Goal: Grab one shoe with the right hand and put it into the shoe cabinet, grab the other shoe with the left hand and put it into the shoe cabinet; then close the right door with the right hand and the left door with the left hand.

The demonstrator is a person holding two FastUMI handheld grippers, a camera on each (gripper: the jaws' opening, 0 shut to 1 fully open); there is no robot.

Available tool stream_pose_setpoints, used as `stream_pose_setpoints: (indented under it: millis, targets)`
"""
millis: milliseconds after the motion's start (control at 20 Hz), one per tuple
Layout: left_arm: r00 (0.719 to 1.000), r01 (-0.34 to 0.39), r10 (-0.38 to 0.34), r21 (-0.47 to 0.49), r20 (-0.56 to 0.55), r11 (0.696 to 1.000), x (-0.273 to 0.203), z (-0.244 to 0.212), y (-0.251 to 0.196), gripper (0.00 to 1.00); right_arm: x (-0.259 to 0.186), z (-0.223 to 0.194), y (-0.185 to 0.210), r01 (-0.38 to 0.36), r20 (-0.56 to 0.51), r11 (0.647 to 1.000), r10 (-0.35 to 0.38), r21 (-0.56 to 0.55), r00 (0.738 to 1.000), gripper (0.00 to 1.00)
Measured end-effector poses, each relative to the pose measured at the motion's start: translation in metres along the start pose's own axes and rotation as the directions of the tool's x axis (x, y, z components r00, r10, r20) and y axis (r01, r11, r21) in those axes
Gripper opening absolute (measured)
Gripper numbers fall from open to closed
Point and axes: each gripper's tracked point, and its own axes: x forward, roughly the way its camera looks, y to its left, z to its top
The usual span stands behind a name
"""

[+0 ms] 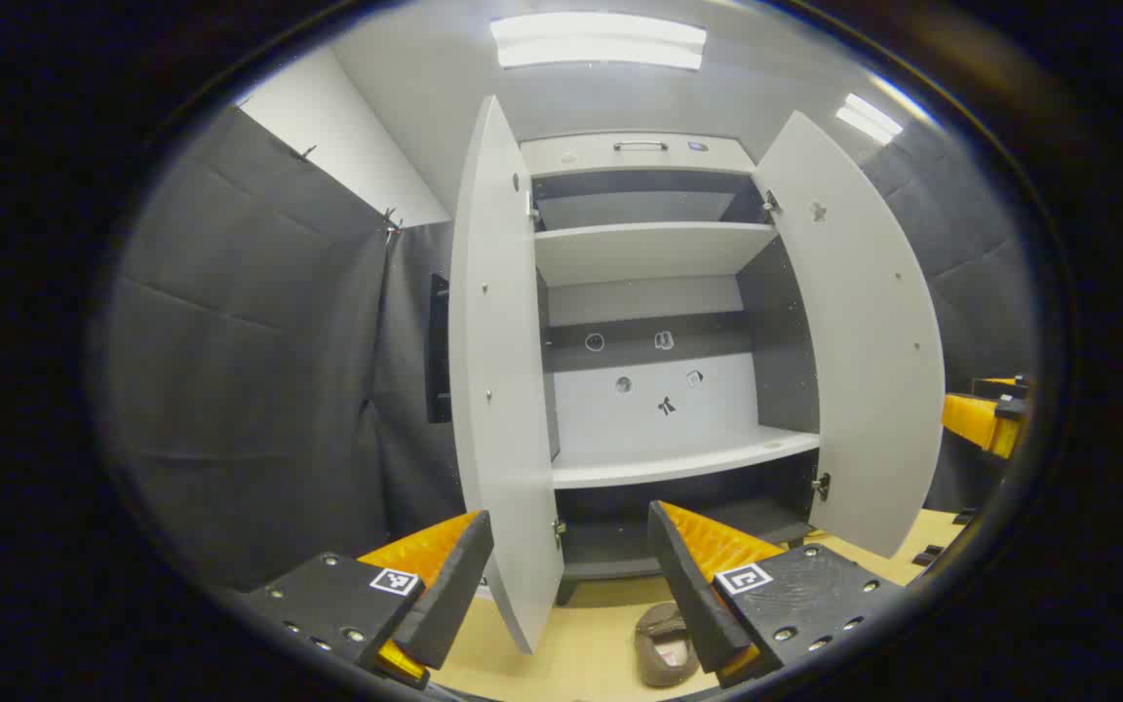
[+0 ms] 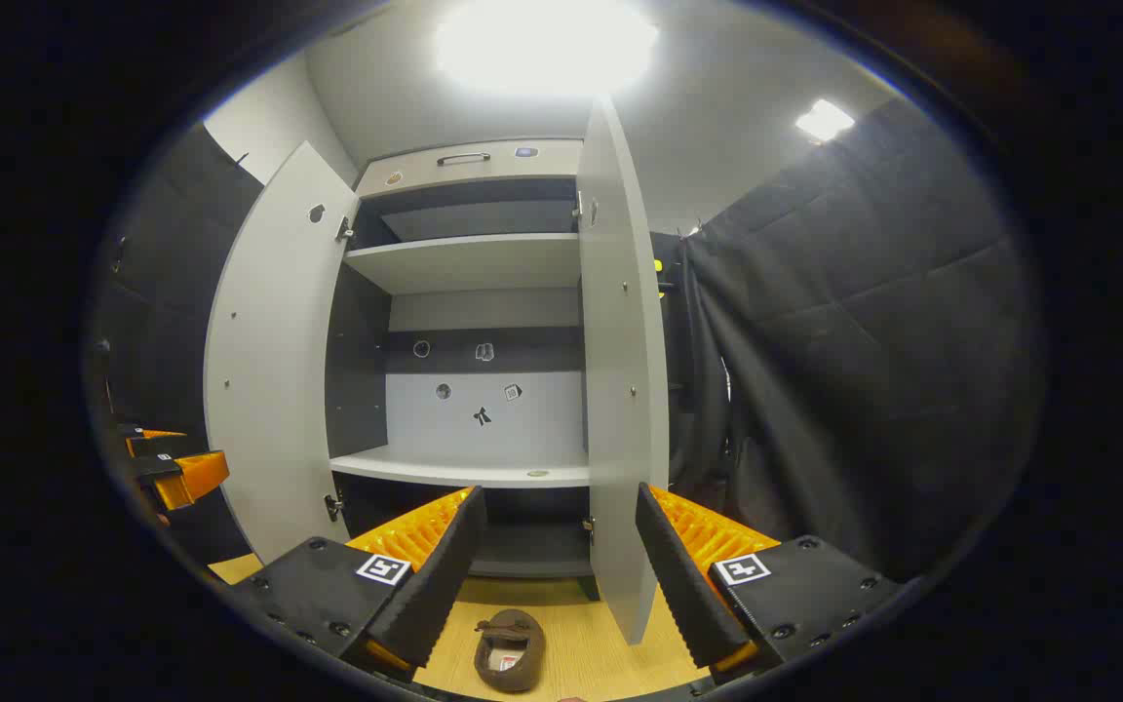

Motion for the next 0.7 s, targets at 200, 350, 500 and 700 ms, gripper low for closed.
stream_pose_setpoints:
  millis: [200, 350, 500, 700]
  targets:
    - [1.000, 0.004, -0.004, 0.017, -0.008, 1.000, -0.0029, 0.0003, 0.0009, 0.99, -0.0022, 0.0028, -0.0011, -0.003, 0.007, 1.000, 0.003, -0.007, 1.000, 0.97]
    - [1.000, 0.002, -0.002, 0.020, -0.010, 1.000, -0.0025, 0.0000, 0.0017, 0.99, -0.0034, 0.0013, -0.0011, -0.012, 0.004, 1.000, 0.012, -0.016, 1.000, 0.97]
    - [1.000, 0.005, -0.005, 0.022, -0.009, 1.000, -0.0035, 0.0009, -0.0006, 0.99, -0.0033, 0.0024, -0.0050, -0.006, 0.005, 1.000, 0.006, -0.015, 1.000, 0.97]
    - [1.000, -0.002, 0.001, 0.035, 0.009, 0.999, -0.0039, 0.0068, -0.0014, 0.99, -0.0014, 0.0021, -0.0092, -0.011, 0.009, 0.999, 0.012, -0.039, 1.000, 0.97]
